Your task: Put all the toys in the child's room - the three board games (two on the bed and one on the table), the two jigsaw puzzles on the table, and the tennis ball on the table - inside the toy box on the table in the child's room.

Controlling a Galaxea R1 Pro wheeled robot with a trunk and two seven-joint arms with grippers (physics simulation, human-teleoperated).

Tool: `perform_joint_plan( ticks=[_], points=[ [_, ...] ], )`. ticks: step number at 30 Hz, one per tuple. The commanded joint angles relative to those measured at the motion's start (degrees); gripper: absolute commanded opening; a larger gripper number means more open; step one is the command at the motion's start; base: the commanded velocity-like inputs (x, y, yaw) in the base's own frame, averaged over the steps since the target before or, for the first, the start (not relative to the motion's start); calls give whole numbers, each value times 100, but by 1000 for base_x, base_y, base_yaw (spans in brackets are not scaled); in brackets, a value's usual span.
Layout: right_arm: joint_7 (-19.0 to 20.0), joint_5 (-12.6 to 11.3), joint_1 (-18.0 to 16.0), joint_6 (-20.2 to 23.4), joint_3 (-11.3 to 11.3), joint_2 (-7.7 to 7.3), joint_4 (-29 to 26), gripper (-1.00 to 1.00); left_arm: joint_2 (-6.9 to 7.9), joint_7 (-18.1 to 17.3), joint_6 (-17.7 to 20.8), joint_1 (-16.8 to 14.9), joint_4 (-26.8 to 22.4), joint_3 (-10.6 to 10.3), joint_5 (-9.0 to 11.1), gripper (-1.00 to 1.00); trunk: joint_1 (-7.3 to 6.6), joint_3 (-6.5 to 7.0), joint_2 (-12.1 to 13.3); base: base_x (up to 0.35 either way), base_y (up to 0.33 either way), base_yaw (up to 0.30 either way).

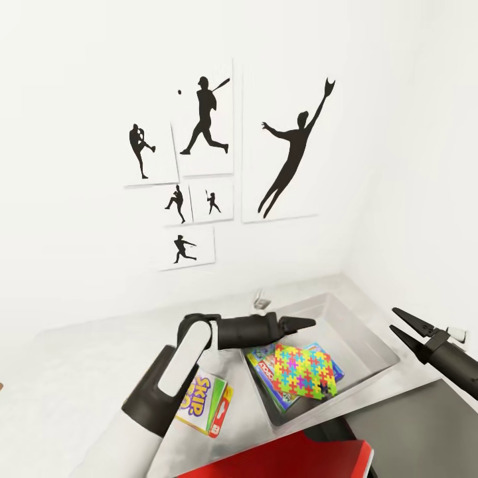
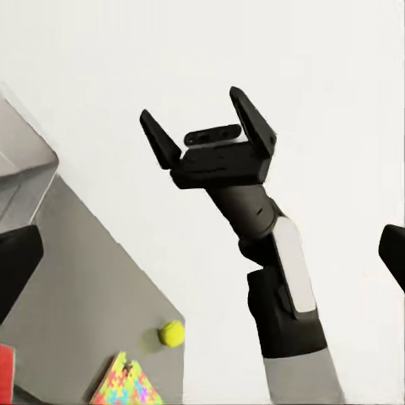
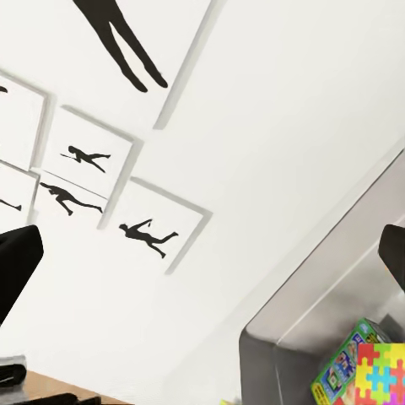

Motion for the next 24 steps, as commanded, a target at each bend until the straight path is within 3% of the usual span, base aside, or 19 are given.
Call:
perform_joint_plan(
  ticks=[1,2,3,5,7,8,9,10,12,13,14,15,16,19,20,22,24],
  points=[
    [34,28,-7,30,-9,0,3,100,-2,-45,115,9,-215,20,-58,100,4,-13,-12,0,0,0],
    [34,28,-7,30,-9,0,4,100,108,-51,178,19,-381,46,-57,100,4,-13,-12,0,0,0],
    [34,28,-7,30,-9,0,3,100,321,-59,218,25,-500,91,-55,100,4,-13,-12,0,0,0],
    [34,28,-7,30,-9,0,3,100,556,-71,245,29,-578,155,-50,100,4,-13,-12,0,0,0],
    [34,28,-7,30,-9,0,3,100,1074,-104,276,41,-660,356,-45,100,4,-13,-12,0,0,0],
    [34,28,-7,30,-9,0,4,100,1217,-128,281,47,-671,419,-45,100,4,-13,-12,0,0,0],
    [34,28,-7,30,-9,0,3,100,1514,-210,287,72,-687,549,-44,100,4,-13,-12,0,0,0],
    [34,28,-7,30,-9,0,2,100,1663,-270,289,93,-691,614,-43,100,4,-13,-12,0,0,0],
    [34,28,-7,30,-9,4,2,100,2246,-651,283,219,-686,887,-53,100,4,-13,-12,0,0,0],
    [34,28,-7,30,-9,7,3,100,2390,-776,277,261,-680,961,-57,100,4,-13,-12,0,0,0],
    [34,28,-7,30,-9,11,4,100,2666,-1046,259,364,-663,1110,-71,100,4,-13,-12,0,0,0],
    [34,29,-7,30,-9,12,5,100,2798,-1182,249,426,-654,1186,-79,100,4,-13,-12,0,0,0],
    [34,29,-7,27,-9,17,4,100,3040,-1431,229,572,-630,1334,-96,100,4,-13,-12,0,0,0],
    [34,29,-7,18,-6,34,0,100,3440,-1841,115,964,-513,1726,-129,100,4,-7,-12,0,0,0],
    [34,29,-7,17,-5,36,-1,100,3482,-1890,90,1021,-494,1816,-134,100,4,-2,-12,0,0,0],
    [34,33,-6,15,-2,46,-2,100,3588,-2007,36,1184,-449,2204,-144,100,4,12,-12,0,0,0],
    [34,35,-1,11,-3,49,-2,100,3623,-2046,23,1241,-430,2415,-154,100,4,28,-12,0,0,0]
  ],
)
